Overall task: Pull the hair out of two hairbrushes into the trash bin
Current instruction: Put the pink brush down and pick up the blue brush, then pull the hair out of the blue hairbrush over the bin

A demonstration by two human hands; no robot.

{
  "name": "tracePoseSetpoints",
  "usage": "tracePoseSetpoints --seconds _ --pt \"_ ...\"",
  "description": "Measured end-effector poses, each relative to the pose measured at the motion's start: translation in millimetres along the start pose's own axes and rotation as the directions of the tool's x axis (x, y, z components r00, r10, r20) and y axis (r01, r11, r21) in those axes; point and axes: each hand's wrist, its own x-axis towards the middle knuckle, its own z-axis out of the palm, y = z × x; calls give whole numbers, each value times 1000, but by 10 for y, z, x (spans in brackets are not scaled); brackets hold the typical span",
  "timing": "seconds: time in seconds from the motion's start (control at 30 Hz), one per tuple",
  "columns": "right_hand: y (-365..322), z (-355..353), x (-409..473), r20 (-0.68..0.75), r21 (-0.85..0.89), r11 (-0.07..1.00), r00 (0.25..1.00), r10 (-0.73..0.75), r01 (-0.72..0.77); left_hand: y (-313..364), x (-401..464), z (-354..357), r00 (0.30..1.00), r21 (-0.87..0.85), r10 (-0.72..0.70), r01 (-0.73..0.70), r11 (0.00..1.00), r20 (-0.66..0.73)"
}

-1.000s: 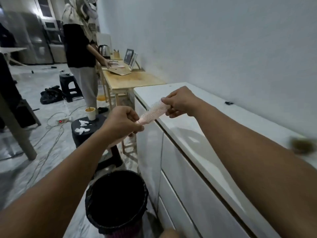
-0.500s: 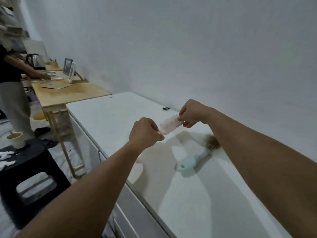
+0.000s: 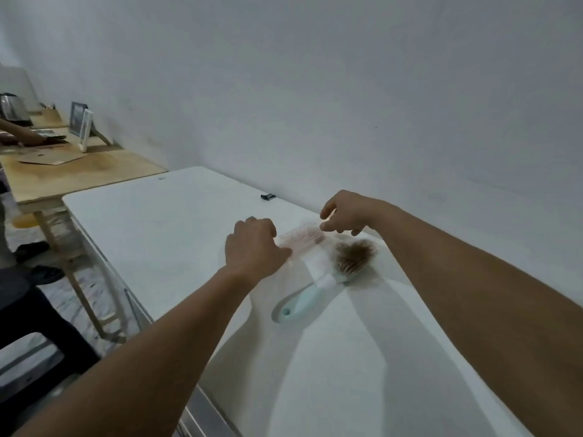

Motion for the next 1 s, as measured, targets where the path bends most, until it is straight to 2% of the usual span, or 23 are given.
tracePoseSetpoints --seconds 0.07,0.1,0.17,0.23,0.3,0.37,0.47,0.57,0.7,0.83,1.0 --pt "39 -117 -91 58 -49 998 997 46 -43 153 -51 -53 995 -20 90 -91 996 -42" --pt "55 -167 -147 92 -78 994 993 78 -71 241 -80 -83 993 -66 116 -116 991 4" --pt "77 -226 -247 159 -122 985 977 139 -120 414 -153 -117 972 -121 148 -128 984 181" --pt "99 -223 -334 206 -141 979 963 175 -147 543 -255 -103 930 -84 168 -149 985 326" --pt "125 -182 -402 208 -136 979 962 178 -152 565 -297 -8 906 -28 165 -168 985 390" --pt "151 -148 -454 187 -105 985 970 153 -135 534 -330 55 910 -38 131 -126 991 393" --pt "113 -164 -568 193 -43 994 975 111 -104 484 -418 -42 911 -184 18 64 981 411" --pt "-58 -209 -680 198 33 998 980 37 -45 347 -484 -287 869 -362 -91 296 884 487" --pt "-545 -178 -783 174 97 990 977 -123 107 57 -640 -751 798 -479 -112 460 748 591" --pt "-1181 -2 -845 177 113 961 946 -270 253 -339 -850 -1150 799 -539 -153 520 662 582" --pt "-2058 376 -890 221 155 906 880 -420 393 -1011 -1280 -1571 840 -524 -356 536 662 409"
